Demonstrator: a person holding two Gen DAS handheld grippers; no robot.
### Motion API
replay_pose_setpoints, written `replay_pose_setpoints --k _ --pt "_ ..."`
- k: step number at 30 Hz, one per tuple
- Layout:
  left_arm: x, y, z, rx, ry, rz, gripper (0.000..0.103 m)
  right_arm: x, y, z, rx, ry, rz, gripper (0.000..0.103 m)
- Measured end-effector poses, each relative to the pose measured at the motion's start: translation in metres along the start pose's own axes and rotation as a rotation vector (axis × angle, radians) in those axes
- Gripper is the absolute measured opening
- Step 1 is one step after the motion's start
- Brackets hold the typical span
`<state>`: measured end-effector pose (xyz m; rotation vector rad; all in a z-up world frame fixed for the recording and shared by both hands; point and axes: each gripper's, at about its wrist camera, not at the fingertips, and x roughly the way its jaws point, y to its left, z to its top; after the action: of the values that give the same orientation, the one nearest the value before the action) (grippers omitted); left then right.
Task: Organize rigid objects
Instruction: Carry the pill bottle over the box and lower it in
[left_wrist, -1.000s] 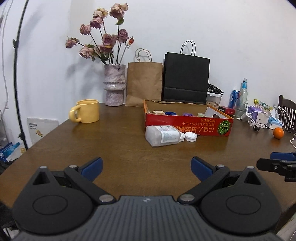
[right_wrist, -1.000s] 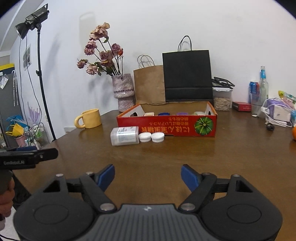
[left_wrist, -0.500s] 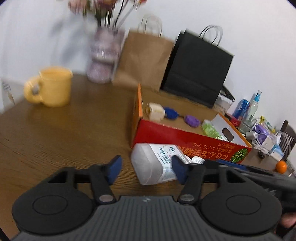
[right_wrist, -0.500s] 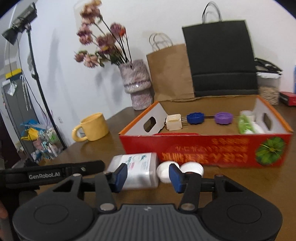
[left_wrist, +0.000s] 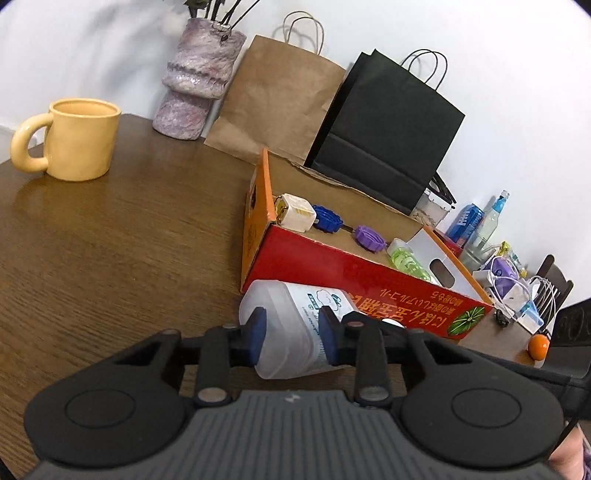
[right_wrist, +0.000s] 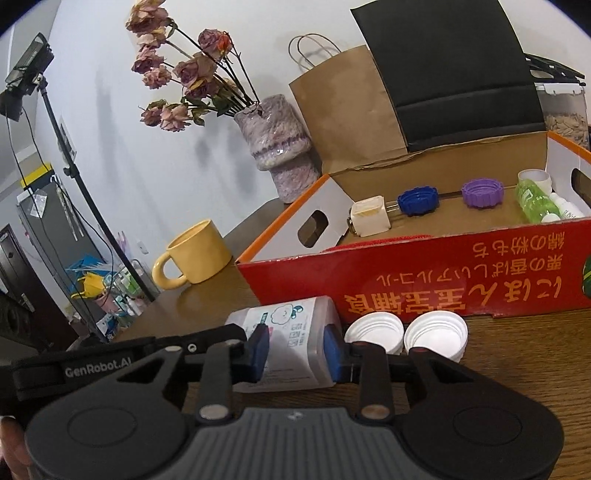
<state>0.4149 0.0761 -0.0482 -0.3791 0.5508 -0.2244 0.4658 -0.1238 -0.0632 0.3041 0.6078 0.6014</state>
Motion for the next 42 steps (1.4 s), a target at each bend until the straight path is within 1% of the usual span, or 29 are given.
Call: replay_pose_setpoints --k 2,3,5,8,12,15,18,22,24,29,32,36,39,42 --pt "-0.001 0.001 -0.001 -0.001 -0.002 -0.005 0.031 -0.002 -0.001 0.000 0.027 -0.002 0.000 0.027" --pt "-0.003 0.000 -0.001 -0.004 -0.001 0.001 0.031 -0.003 0.000 -0.001 0.031 -0.002 -0.004 0.024" --pt "-0.011 -0.007 -0.004 -0.004 0.000 0.023 0.031 -0.012 0.006 -0.003 0.023 -0.006 -0.011 0.023" --pt "-0.042 -0.027 -0.013 0.032 -0.051 0.025 0.031 -0.043 0.021 -0.009 0.006 -0.042 -0.010 0.023" --pt "-0.090 -0.053 -0.032 0.055 -0.097 -0.007 0.030 -0.100 0.040 -0.026 0.004 -0.100 -0.004 0.023" --pt "-0.125 -0.074 -0.057 0.087 -0.124 -0.062 0.031 -0.154 0.059 -0.050 -0.043 -0.170 -0.041 0.023" --pt "-0.149 -0.093 -0.083 0.117 -0.126 -0.095 0.031 -0.194 0.069 -0.075 -0.050 -0.197 -0.085 0.023" --pt "-0.166 -0.113 -0.107 0.137 -0.109 -0.122 0.031 -0.235 0.076 -0.105 -0.045 -0.218 -0.129 0.023" --pt "-0.171 -0.119 -0.113 0.147 -0.101 -0.132 0.031 -0.250 0.076 -0.117 -0.028 -0.226 -0.133 0.023" --pt "-0.177 -0.131 -0.125 0.171 -0.096 -0.137 0.031 -0.267 0.072 -0.132 -0.006 -0.234 -0.148 0.023" --pt "-0.177 -0.133 -0.124 0.174 -0.102 -0.145 0.031 -0.271 0.070 -0.131 -0.004 -0.246 -0.148 0.023" --pt "-0.168 -0.135 -0.110 0.179 -0.113 -0.144 0.031 -0.263 0.067 -0.115 -0.021 -0.258 -0.150 0.023" --pt "-0.151 -0.137 -0.084 0.193 -0.139 -0.154 0.031 -0.251 0.062 -0.089 -0.041 -0.278 -0.151 0.023" --pt "-0.125 -0.140 -0.045 0.207 -0.163 -0.157 0.031 -0.229 0.050 -0.047 -0.038 -0.299 -0.136 0.021"
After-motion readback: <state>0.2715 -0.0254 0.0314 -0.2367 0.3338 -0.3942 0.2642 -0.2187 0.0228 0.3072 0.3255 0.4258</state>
